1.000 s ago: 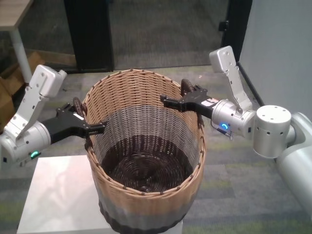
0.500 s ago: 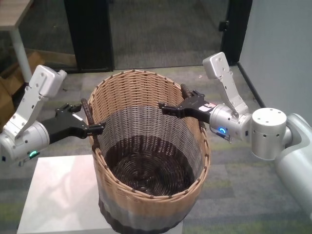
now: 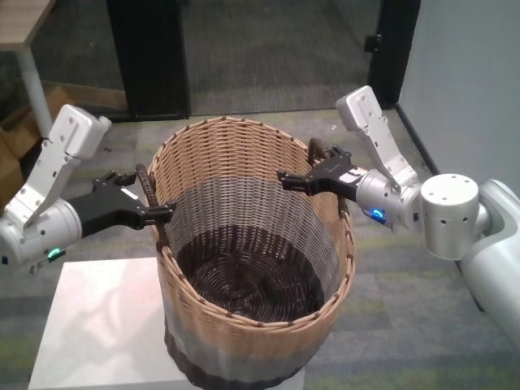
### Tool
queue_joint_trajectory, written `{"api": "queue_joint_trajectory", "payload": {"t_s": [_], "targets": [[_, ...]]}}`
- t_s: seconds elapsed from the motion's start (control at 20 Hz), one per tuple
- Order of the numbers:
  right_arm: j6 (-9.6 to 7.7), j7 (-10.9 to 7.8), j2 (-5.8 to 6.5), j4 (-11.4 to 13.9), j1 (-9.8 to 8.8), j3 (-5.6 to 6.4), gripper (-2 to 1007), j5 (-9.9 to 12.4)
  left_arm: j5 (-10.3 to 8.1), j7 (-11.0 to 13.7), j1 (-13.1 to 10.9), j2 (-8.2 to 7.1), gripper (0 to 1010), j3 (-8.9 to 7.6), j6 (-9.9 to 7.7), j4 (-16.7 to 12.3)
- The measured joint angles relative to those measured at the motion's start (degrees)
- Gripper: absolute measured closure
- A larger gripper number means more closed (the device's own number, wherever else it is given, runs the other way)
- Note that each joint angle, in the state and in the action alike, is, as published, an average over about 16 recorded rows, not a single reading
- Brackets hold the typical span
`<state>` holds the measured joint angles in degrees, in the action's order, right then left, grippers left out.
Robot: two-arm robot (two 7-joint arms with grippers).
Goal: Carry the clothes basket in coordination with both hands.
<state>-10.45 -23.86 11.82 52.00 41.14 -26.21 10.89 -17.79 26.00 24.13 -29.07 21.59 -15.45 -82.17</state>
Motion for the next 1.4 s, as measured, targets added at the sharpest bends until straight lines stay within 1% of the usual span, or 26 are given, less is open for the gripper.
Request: {"api": "queue_joint_trajectory", "payload": {"t_s": [0.3,0.6,0.8,1.1,1.4], "targets": [[-0.98,1.16,-0.17,-1.3,0.76,-0.06,0,-2.4,0.0,0.4,0.3,-0.1,8,0.28,-0.45,0.1],[-1.54,2.2,-0.54,-2.8,1.47,0.54,0,-4.1,0.02,0.6,0.4,-0.24,8,0.49,-0.64,0.1],[-1.43,2.79,-0.79,-3.7,1.96,1.17,0,-4.9,0.03,0.5,0.3,-0.32,8,0.52,-0.7,0.0],[-0.8,3.55,-0.99,-5.2,2.73,2.09,0,-6.1,0.13,0.6,0.3,-0.45,8,0.58,-0.74,-0.1],[-0.16,3.93,-1.09,-6.4,3.31,2.78,0,-7.3,0.23,0.6,0.3,-0.51,8,0.63,-0.77,-0.1]]}}
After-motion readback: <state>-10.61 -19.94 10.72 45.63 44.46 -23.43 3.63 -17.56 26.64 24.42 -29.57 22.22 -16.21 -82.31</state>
